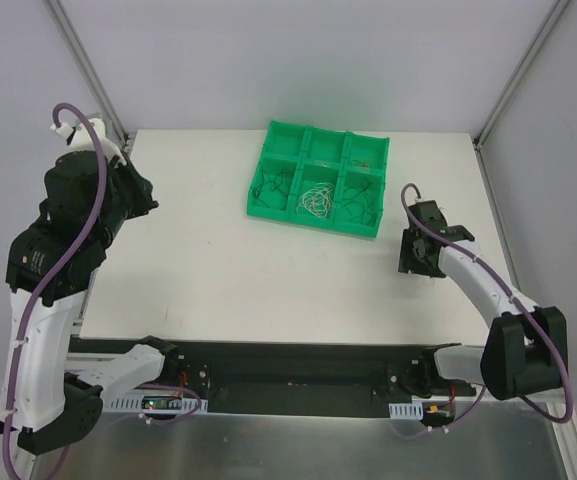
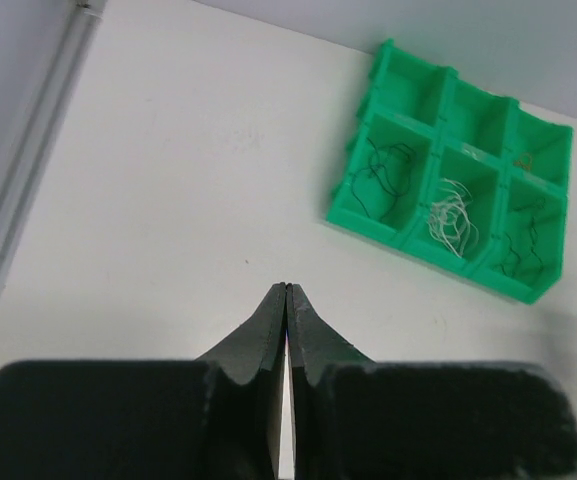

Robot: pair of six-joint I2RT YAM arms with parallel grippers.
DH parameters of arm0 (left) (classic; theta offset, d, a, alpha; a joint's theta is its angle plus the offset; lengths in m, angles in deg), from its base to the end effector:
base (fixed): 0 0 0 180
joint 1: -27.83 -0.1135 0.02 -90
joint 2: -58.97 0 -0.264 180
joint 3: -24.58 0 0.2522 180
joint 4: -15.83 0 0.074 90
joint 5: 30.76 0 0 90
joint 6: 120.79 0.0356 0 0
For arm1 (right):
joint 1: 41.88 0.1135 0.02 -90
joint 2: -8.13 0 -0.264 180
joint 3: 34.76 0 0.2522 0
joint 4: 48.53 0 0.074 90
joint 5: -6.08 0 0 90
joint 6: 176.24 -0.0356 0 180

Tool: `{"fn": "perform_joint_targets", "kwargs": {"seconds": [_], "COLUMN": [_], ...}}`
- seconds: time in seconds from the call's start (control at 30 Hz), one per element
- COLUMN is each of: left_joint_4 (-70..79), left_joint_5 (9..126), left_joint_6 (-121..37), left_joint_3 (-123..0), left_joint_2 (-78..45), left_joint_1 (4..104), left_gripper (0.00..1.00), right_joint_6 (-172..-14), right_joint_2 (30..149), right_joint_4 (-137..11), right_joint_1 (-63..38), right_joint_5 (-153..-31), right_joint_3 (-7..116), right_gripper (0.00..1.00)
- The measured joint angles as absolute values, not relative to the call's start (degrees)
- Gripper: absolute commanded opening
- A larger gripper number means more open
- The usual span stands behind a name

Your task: Untangle the cables

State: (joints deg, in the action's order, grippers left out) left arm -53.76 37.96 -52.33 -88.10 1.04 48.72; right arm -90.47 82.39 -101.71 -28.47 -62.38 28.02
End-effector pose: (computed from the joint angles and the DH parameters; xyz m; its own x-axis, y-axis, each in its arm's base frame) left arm 0.1251 -0.0339 0.5157 -0.2242 -0.2806 -0.9333 -0.0837 0.9597 -0.2684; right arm 0.2378 0.0433 0.2206 -0.8814 -0.1396 -0.4513 0.0021 0.9541 -0.2994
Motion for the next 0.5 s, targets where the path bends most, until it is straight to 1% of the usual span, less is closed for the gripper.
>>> {"fn": "perform_joint_targets", "kwargs": {"seconds": [0.1,0.2,0.3,0.4,0.5], "left_joint_4": [-52.17,-49.70,-46.90,-44.83,-43.14], "left_joint_5": [45.55,55.38,65.26,73.00,79.27], "left_joint_6": [-51.79,-53.36,-56.05,-58.80,-60.84], "left_joint_3": [-86.00,-81.02,-75.53,-71.90,-70.37], "left_joint_2": [0.32,-1.30,-4.21,-7.57,-8.86], "left_joint_1": [48.74,48.74,48.76,48.76,48.76], "left_gripper": [0.00,0.00,0.01,0.07,0.16], "right_joint_6": [-87.62,-87.16,-90.01,-93.48,-96.39], "right_joint_2": [78.91,76.07,76.22,77.69,80.05], "right_joint_4": [-98.43,-95.78,-96.46,-98.14,-100.72], "right_joint_1": [-28.51,-28.51,-29.91,-34.56,-42.06], "right_joint_5": [-71.30,-77.51,-79.04,-78.18,-76.70], "right_joint_3": [27.08,26.88,27.58,27.95,28.17], "right_gripper": [0.59,0.71,0.78,0.83,0.84]}}
